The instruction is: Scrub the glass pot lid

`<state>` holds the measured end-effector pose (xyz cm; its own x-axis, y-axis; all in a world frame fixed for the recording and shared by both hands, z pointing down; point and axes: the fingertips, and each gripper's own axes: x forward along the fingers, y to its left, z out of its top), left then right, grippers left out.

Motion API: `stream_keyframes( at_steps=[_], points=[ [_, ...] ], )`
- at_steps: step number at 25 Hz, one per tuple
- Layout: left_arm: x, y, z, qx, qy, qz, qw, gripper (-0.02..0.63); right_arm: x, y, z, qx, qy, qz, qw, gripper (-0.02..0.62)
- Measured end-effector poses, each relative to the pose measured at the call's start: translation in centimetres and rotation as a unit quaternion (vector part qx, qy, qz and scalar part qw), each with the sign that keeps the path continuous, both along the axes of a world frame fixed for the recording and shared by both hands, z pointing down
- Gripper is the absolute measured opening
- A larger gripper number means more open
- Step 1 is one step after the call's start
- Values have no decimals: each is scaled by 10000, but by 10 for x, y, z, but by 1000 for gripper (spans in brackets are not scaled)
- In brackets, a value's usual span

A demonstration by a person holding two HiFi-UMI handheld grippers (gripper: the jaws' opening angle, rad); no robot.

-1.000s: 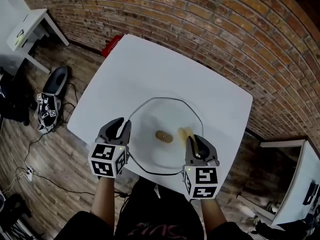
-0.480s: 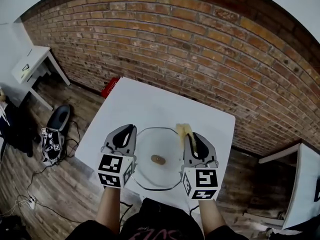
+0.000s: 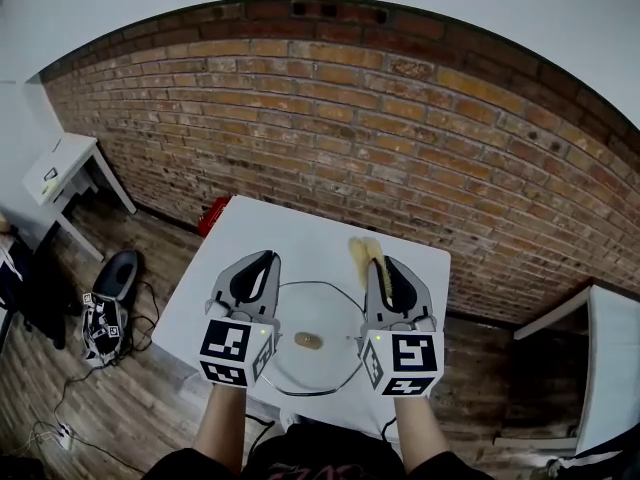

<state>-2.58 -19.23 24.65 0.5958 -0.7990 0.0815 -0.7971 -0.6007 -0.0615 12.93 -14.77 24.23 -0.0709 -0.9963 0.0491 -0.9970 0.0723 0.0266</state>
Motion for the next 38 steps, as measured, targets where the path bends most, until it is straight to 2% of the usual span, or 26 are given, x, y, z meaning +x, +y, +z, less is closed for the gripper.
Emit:
stream_keyframes(
  at_steps=[8,13,19,38],
  points=[
    [4,6,-26,255,81,-23,9996,23,-3,9,-23,230,44,-24,9997,55],
    [-2,6,-31,144,291,-10,9995,23,-6,10,-26,257,56,-42,9996,55],
    [-7,6,-30,195,169,-73,9996,23,-12,13,-27,272,104,-82,9995,55],
    [-12,11,-21,126,132,-37,9998,25,-15,20,-22,241,60,-46,9997,55]
  ],
)
